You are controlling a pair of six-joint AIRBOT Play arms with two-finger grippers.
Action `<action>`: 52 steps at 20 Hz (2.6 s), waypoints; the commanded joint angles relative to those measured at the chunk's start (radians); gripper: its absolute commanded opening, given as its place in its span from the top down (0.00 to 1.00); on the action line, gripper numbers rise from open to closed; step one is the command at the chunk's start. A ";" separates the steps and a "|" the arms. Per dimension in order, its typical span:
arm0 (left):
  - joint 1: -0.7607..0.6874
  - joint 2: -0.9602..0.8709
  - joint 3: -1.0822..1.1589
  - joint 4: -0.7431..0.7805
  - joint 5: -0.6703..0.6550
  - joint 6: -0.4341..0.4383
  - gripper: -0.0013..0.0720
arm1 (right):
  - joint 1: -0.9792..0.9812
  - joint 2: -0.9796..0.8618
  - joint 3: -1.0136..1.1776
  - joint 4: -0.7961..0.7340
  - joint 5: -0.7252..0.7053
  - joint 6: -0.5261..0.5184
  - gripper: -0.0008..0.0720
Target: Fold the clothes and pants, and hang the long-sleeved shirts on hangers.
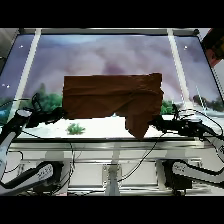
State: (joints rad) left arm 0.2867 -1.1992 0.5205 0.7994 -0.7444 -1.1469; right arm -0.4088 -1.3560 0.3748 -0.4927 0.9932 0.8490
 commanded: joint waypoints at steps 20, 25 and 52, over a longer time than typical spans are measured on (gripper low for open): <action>0.074 0.427 0.068 0.090 -0.082 0.000 0.96 | -0.001 0.375 0.188 0.008 0.234 0.045 0.97; 0.053 0.450 0.068 0.086 -0.090 0.001 0.96 | 0.051 0.544 0.296 -0.341 0.150 0.269 0.97; -0.197 0.011 0.078 -0.289 0.563 -0.074 0.96 | 0.410 -0.254 0.849 -0.479 -0.559 0.636 0.97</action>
State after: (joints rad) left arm 0.1158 -1.1427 0.5972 0.5491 -0.2955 -1.2205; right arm -0.0010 -1.5600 1.1992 -0.9531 0.4988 1.4479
